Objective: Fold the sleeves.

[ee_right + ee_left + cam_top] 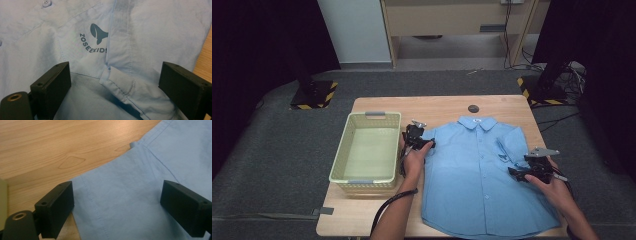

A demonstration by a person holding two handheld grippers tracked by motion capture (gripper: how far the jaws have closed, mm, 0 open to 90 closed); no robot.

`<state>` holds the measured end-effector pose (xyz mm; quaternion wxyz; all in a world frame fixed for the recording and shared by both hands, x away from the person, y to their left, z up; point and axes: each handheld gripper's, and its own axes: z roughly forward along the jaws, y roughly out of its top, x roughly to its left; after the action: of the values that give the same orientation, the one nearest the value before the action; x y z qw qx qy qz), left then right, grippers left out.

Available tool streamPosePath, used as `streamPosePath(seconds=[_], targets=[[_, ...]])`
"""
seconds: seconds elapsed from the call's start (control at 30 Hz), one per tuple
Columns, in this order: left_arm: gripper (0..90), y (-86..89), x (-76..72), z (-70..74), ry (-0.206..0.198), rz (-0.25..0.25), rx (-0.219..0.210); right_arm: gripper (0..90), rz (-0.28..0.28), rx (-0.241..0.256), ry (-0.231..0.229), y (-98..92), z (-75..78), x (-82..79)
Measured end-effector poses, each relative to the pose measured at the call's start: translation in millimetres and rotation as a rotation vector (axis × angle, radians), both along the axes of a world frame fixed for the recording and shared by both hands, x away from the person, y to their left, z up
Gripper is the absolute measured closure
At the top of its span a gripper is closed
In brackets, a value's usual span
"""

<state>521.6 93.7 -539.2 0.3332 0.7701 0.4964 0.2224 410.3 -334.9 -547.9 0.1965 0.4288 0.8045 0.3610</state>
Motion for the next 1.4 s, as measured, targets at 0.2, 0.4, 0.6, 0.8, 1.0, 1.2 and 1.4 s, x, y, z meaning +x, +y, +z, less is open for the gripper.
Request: streamPosePath(seconds=[0.2,0.4,0.6,0.8,1.0,1.2,1.4], targets=[[9.3,3.1,-0.5,-1.0,-0.001,0.021,-0.005,10.8,0.0,0.0,0.0,0.0,0.0,-0.3],[22.1,-0.2,-8.4,-0.2,-0.024,0.012,-0.016,10.8,0.0,0.001,0.0,0.0,0.0,-0.4],[56.8,-5.9,-16.0,0.9,-0.046,-0.006,-0.031,11.0,-0.001,0.002,0.001,0.1,0.0,-0.7],[81.9,-9.3,-15.2,3.7,-0.032,-0.027,-0.027,11.0,0.002,0.003,0.0,-0.2,0.0,-0.6],[88.6,-9.7,-19.7,14.4,-0.063,-0.023,-0.057,11.0,0.001,0.003,0.001,-0.1,0.0,-0.6],[89.0,-10.1,-28.1,28.1,-0.085,-0.014,-0.053,11.0,0.004,0.003,0.001,0.1,0.0,-0.2],[89.2,-7.7,-33.0,41.0,-0.097,0.005,-0.075,11.0,0.008,0.001,0.0,3.2,0.1,-0.4]])
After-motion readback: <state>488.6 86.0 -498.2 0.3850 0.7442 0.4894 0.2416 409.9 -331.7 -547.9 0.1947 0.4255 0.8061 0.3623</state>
